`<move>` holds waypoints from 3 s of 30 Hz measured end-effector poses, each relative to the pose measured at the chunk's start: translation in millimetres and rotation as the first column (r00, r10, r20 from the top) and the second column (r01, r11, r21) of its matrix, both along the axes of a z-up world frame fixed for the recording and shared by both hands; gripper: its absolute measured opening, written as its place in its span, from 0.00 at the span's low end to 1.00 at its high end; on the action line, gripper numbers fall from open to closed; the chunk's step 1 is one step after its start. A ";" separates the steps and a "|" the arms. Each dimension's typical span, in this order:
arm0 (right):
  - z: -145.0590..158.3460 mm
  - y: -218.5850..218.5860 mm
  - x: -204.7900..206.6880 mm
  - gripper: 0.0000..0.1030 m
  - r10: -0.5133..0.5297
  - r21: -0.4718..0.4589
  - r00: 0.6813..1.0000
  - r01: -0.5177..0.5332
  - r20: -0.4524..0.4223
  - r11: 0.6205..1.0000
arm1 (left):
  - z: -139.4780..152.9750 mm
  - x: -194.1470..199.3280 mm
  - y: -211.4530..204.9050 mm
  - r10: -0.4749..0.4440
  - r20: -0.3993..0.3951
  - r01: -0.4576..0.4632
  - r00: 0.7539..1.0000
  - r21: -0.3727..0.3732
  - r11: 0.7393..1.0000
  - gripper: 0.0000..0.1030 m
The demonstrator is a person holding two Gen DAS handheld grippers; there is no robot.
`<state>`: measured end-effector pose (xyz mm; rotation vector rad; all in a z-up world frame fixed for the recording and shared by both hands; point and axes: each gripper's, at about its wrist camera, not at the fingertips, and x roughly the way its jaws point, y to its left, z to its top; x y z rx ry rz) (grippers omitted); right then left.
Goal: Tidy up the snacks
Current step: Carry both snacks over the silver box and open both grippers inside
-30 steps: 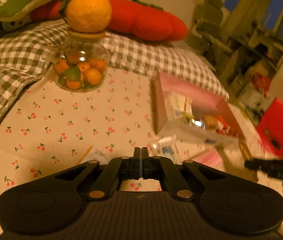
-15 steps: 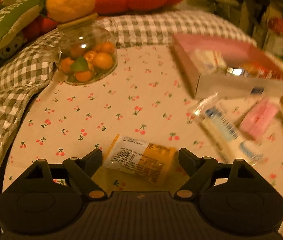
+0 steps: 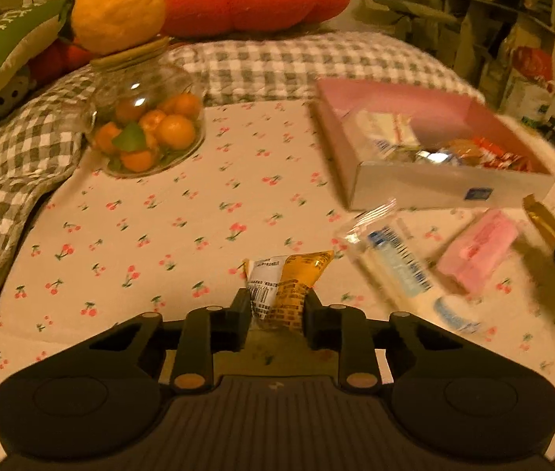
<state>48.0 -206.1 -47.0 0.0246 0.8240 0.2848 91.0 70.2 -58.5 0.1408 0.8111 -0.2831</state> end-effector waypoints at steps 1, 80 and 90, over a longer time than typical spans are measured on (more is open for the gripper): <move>2.1 0.5 -0.1 0.27 0.001 0.001 1.000 -0.001 0.006 1.000 | 2.5 0.0 -2.2 -0.004 0.006 0.004 1.000 -0.007 1.000 0.23; 24.7 -53.3 109.1 0.72 -0.306 0.204 0.952 0.302 -0.012 0.931 | 32.5 39.1 -153.3 -0.065 0.097 0.078 0.993 -0.128 0.989 0.75; 38.4 -53.9 89.8 0.78 -0.288 0.170 0.957 0.281 0.020 0.945 | 39.5 25.5 -143.4 -0.078 0.088 0.091 0.993 -0.155 0.984 0.93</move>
